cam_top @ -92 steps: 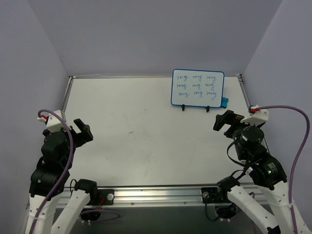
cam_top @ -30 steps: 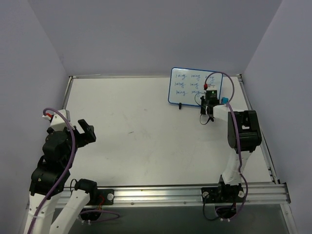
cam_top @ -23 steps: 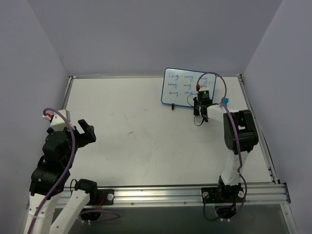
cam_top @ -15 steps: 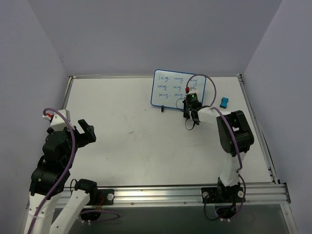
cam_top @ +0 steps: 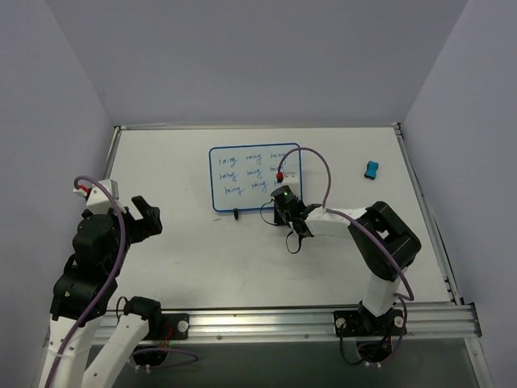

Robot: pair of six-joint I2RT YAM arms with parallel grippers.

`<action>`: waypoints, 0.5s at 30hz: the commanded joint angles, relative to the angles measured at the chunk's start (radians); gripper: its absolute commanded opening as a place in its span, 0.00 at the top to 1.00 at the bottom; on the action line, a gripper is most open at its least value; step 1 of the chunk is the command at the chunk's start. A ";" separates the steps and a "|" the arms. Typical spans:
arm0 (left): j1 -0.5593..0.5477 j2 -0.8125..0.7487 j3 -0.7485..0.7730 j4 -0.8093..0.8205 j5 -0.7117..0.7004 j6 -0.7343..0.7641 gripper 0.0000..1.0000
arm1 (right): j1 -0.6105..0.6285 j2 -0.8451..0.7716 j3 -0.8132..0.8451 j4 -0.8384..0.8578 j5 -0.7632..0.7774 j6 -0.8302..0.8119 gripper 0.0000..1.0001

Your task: Erase the whiteboard

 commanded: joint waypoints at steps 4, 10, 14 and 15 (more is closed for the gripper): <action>-0.003 0.111 -0.003 0.161 0.163 -0.127 0.06 | 0.007 -0.147 -0.104 -0.019 0.071 0.082 1.00; 0.000 0.370 -0.032 0.527 0.324 -0.234 0.06 | 0.007 -0.178 -0.126 -0.018 0.060 0.048 0.56; 0.029 0.663 0.032 0.726 0.474 -0.231 0.06 | 0.009 -0.239 -0.115 -0.033 0.030 0.027 0.28; 0.043 0.711 0.047 0.800 0.505 -0.224 0.06 | 0.007 -0.274 -0.110 -0.057 0.028 0.024 0.22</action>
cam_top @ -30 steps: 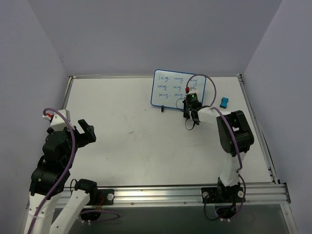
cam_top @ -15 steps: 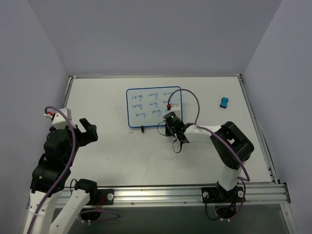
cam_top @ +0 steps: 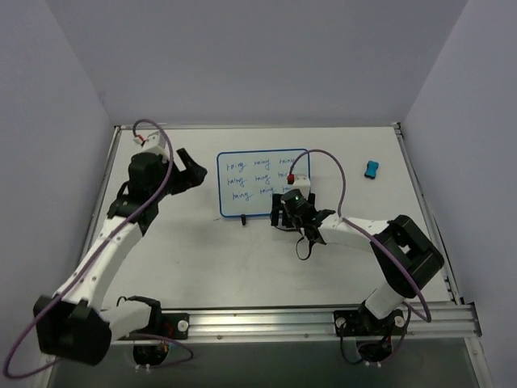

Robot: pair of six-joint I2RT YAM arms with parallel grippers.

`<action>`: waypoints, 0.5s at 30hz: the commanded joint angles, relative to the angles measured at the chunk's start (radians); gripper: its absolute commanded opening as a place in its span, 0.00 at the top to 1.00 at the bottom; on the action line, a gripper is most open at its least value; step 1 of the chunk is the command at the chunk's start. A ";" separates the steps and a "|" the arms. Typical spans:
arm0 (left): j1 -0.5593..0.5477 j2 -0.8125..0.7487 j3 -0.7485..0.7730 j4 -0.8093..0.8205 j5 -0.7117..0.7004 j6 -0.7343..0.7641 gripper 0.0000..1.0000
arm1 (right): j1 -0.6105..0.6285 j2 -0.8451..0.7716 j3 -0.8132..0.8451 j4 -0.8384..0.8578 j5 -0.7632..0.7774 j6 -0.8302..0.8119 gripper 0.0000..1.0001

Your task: Erase the whiteboard

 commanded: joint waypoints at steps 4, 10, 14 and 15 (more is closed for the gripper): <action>0.111 0.366 0.155 0.388 0.341 0.010 0.06 | 0.006 -0.230 0.032 -0.139 0.008 -0.035 0.20; 0.190 0.693 0.370 0.498 0.798 0.048 0.06 | -0.001 -0.558 0.010 -0.361 -0.011 -0.085 0.10; 0.181 0.774 0.447 0.561 0.950 0.067 0.06 | -0.013 -0.676 0.044 -0.481 -0.014 -0.118 0.09; 0.181 0.794 0.487 0.554 0.993 0.068 0.06 | -0.016 -0.699 0.064 -0.516 -0.009 -0.124 0.09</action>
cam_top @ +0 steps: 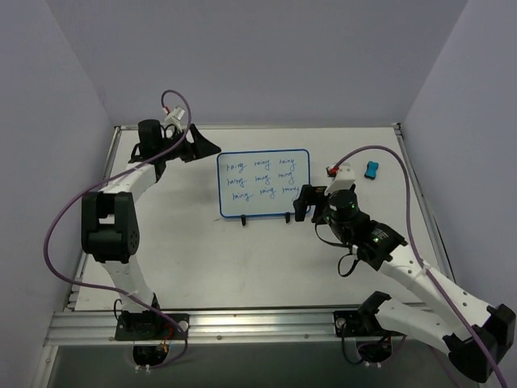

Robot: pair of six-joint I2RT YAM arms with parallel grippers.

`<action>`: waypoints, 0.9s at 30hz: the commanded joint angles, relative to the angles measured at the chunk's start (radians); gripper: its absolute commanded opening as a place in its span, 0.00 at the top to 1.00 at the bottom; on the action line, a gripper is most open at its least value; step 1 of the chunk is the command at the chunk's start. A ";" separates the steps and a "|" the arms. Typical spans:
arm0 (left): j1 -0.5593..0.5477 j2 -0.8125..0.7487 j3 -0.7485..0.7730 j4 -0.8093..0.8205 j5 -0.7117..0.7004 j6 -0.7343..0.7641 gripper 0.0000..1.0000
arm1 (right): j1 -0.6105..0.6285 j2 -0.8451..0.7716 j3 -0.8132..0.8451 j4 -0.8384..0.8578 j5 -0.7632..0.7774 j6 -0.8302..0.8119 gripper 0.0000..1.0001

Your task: Erase the whiteboard

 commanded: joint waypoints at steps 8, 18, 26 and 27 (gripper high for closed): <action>-0.010 0.199 0.273 -0.126 0.367 0.266 0.06 | -0.024 -0.110 0.129 -0.275 0.029 -0.081 0.09; -0.013 0.308 0.215 0.560 0.566 -0.293 0.07 | -0.022 -0.172 0.134 -0.301 -0.002 -0.087 0.08; -0.019 0.561 0.321 1.366 0.611 -1.037 0.27 | -0.024 -0.185 0.140 -0.301 -0.011 -0.095 0.09; -0.019 0.564 0.326 1.365 0.611 -1.038 0.27 | -0.022 -0.185 0.144 -0.303 -0.013 -0.095 0.09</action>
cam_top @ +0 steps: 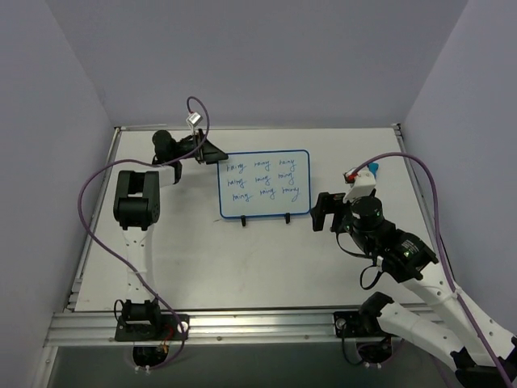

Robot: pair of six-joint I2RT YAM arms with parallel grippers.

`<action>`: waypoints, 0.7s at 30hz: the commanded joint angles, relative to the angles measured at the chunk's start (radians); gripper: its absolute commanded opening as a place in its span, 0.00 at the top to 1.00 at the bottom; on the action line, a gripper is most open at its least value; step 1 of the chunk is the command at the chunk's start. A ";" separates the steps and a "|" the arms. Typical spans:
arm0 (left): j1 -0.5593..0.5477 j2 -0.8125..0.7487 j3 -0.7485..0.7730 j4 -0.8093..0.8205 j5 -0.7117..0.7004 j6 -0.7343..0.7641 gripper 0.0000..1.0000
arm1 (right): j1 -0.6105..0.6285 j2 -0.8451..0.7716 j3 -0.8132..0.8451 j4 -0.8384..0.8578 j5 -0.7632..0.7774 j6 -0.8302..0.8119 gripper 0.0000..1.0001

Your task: Erase the whiteboard

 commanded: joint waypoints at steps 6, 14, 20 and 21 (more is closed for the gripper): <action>-0.001 0.013 -0.002 0.292 0.025 -0.117 0.26 | -0.005 -0.009 0.045 -0.010 -0.007 -0.026 0.09; -0.002 0.015 -0.010 0.274 0.025 -0.100 0.41 | -0.005 -0.012 0.031 0.001 -0.013 -0.029 0.10; -0.007 0.010 0.002 0.263 0.022 -0.103 0.49 | -0.004 -0.012 0.031 0.003 -0.014 -0.031 0.10; -0.007 0.010 0.008 0.264 0.021 -0.104 0.52 | -0.005 -0.013 0.030 0.003 -0.016 -0.031 0.10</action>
